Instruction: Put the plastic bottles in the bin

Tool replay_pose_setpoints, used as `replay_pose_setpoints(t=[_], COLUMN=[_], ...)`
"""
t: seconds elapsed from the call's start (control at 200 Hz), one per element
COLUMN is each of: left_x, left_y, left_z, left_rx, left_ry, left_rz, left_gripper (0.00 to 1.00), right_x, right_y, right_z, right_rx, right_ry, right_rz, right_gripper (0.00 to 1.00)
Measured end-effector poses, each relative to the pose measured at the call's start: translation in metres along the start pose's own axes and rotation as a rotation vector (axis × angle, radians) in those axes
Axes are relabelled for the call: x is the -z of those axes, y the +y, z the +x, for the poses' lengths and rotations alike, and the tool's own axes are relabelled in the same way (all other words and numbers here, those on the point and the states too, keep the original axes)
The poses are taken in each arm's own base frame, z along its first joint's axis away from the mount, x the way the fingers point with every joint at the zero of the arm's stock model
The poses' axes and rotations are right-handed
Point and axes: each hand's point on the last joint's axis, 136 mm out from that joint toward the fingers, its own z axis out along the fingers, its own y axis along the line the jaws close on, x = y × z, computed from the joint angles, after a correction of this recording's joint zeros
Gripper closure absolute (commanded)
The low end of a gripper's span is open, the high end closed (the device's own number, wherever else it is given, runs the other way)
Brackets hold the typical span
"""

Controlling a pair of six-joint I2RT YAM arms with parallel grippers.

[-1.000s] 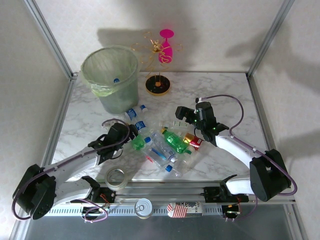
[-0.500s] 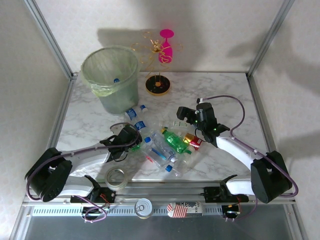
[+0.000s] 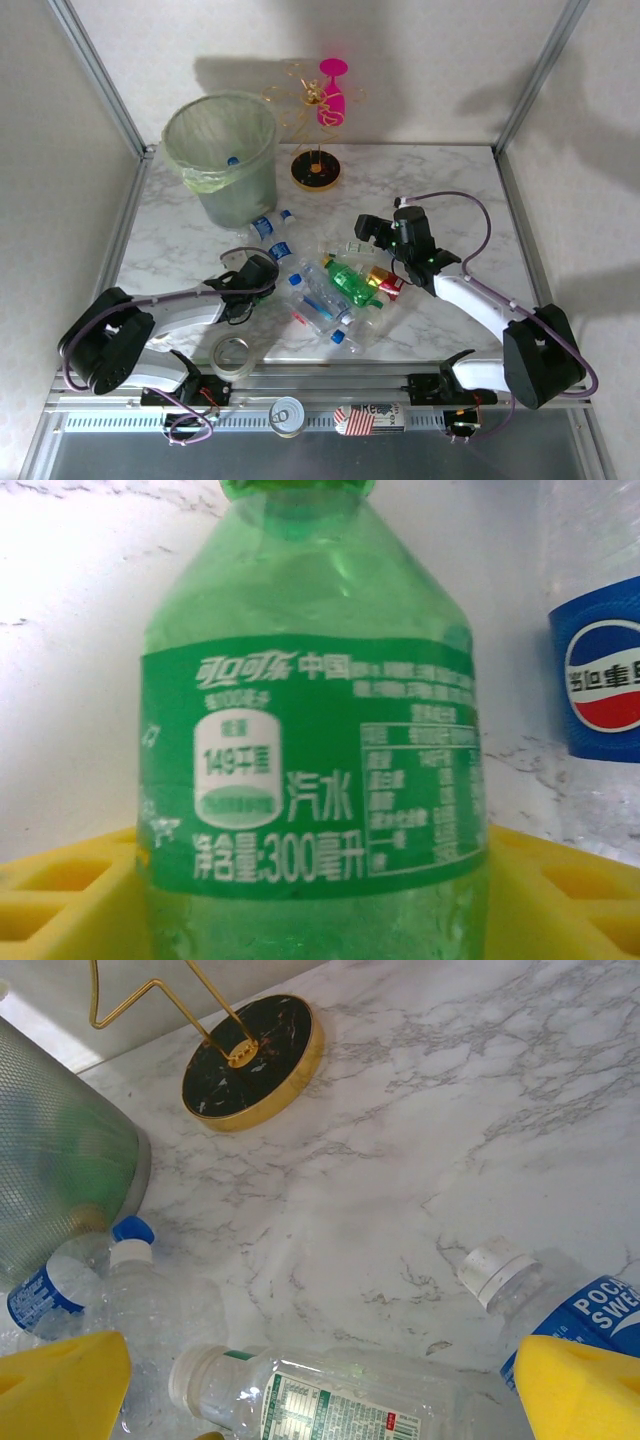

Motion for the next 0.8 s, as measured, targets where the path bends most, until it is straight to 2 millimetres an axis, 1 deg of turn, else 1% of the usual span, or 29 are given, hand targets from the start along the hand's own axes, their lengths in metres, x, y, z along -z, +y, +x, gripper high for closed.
replay_pose_setpoints(t=[0.27, 0.366, 0.431, 0.496, 0.601, 0.706, 0.801], left_x=[0.001, 0.007, 0.015, 0.025, 0.047, 0.079, 0.115], left_y=[0.001, 0.0, -0.002, -0.005, -0.015, -0.031, -0.048], left_z=[-0.004, -0.011, -0.019, -0.029, -0.053, -0.084, -0.116], left_rx=[-0.01, -0.005, 0.005, 0.017, 0.032, 0.052, 0.065], left_ry=[-0.018, -0.041, -0.069, -0.101, -0.168, -0.253, -0.338], left_rz=[-0.01, -0.002, 0.016, 0.039, 0.095, 0.179, 0.264], left_gripper=[0.51, 0.55, 0.57, 0.57, 0.58, 0.6, 0.62], right_x=[0.004, 0.004, 0.004, 0.004, 0.004, 0.004, 0.004], right_y=[-0.003, -0.003, -0.003, -0.003, -0.002, -0.001, 0.003], right_z=[-0.004, -0.004, -0.004, -0.004, -0.004, -0.005, -0.005], right_rx=[-0.002, -0.003, -0.004, -0.004, -0.004, -0.005, -0.006], right_ry=[-0.021, -0.021, -0.021, -0.02, -0.019, -0.024, -0.022], right_rz=[0.011, 0.011, 0.011, 0.008, 0.004, -0.004, -0.023], right_gripper=[0.01, 0.01, 0.01, 0.01, 0.01, 0.01, 0.01])
